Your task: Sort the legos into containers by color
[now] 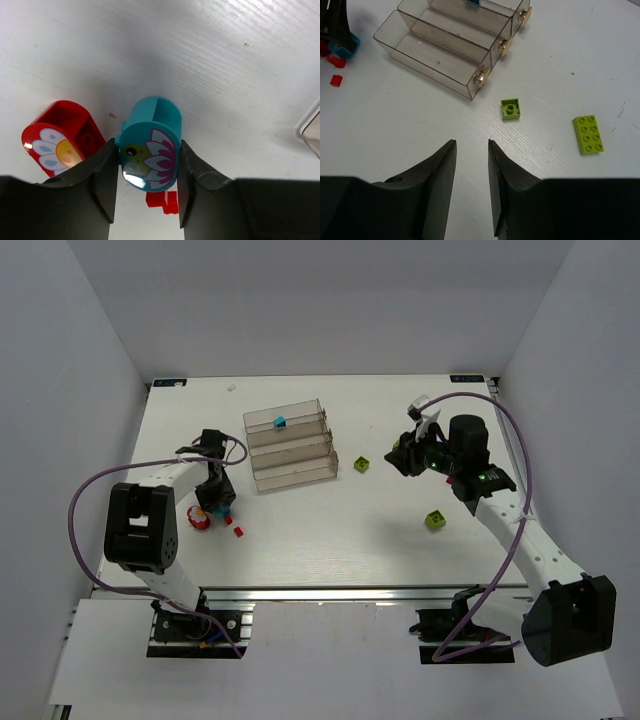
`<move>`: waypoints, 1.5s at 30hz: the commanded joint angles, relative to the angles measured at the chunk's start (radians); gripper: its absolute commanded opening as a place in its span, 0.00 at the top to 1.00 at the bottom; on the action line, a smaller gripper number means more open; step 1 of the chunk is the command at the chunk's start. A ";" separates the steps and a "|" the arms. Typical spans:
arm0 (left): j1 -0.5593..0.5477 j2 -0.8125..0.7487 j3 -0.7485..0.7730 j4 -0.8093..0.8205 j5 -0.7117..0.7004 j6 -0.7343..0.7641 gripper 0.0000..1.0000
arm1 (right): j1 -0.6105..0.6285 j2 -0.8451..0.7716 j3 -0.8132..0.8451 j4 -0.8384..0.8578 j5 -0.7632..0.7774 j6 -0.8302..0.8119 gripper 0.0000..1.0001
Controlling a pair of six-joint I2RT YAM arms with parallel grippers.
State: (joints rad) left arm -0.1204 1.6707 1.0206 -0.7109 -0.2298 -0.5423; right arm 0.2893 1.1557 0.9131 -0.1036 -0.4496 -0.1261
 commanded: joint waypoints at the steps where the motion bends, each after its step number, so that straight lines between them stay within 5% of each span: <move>1: 0.004 -0.026 0.035 -0.005 -0.019 0.007 0.65 | -0.016 -0.031 -0.002 0.031 -0.021 0.014 0.62; 3: 0.004 -0.051 0.055 -0.015 -0.034 0.008 0.84 | -0.021 -0.039 -0.002 0.031 -0.027 0.016 0.62; 9: -0.008 -0.173 0.150 0.062 -0.039 0.067 0.98 | -0.039 -0.050 -0.005 0.031 -0.043 0.014 0.62; 12: -0.008 -0.226 0.142 0.233 0.226 0.206 0.99 | -0.048 -0.059 -0.006 0.035 -0.050 0.017 0.62; 13: -0.008 -0.236 0.136 0.282 0.414 0.261 0.98 | -0.047 -0.060 -0.008 0.036 -0.054 0.017 0.62; 19: -0.008 -0.160 0.195 0.518 0.808 0.598 0.99 | -0.065 -0.071 -0.011 0.036 -0.075 0.022 0.63; 29: -0.018 0.257 0.643 0.409 0.756 0.889 1.00 | -0.084 -0.085 -0.019 0.045 -0.086 0.025 0.63; 38: -0.018 0.366 0.699 0.456 0.713 0.998 0.93 | -0.099 -0.076 -0.023 0.047 -0.081 0.017 0.63; 41: -0.027 0.389 0.707 0.455 0.707 0.993 0.80 | -0.107 -0.073 -0.023 0.047 -0.080 0.017 0.63; 42: -0.027 0.394 0.708 0.456 0.698 0.992 0.66 | -0.107 -0.071 -0.022 0.047 -0.080 0.016 0.63; 45: -0.027 0.412 0.713 0.453 0.652 0.990 0.62 | -0.113 -0.074 -0.023 0.047 -0.080 0.016 0.63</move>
State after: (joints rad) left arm -0.1413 2.0907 1.6974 -0.2722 0.4545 0.4297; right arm 0.1860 1.0946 0.8864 -0.1005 -0.5201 -0.1112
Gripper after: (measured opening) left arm 0.558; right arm 0.373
